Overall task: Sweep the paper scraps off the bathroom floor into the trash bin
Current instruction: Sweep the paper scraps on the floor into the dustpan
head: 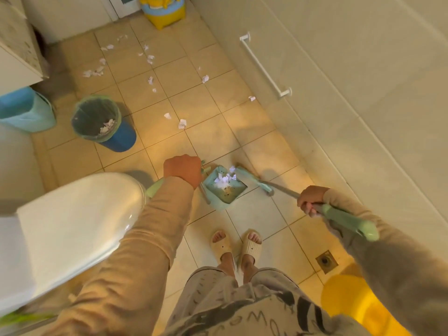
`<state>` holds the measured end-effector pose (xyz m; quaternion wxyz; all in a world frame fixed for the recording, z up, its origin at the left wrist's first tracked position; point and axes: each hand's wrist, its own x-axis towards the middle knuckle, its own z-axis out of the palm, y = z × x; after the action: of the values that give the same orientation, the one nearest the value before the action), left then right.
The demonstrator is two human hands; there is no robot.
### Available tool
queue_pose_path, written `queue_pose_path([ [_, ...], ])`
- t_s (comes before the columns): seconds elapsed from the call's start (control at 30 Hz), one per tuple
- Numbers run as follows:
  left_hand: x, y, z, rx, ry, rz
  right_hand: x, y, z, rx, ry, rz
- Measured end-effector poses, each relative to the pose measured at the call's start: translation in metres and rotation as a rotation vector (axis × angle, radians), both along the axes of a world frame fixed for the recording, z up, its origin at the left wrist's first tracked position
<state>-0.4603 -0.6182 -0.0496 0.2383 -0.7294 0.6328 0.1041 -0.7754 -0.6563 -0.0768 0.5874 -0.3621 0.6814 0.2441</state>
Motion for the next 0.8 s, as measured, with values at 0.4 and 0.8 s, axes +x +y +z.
queue_pose_path([
  [0.4,0.003,-0.004,0.002,0.027,0.008,-0.002,0.017,0.016,0.0,-0.058,0.005,-0.013],
  [0.8,0.008,-0.015,0.003,-0.013,0.011,-0.014,0.016,0.059,0.007,-0.06,-0.048,-0.042],
])
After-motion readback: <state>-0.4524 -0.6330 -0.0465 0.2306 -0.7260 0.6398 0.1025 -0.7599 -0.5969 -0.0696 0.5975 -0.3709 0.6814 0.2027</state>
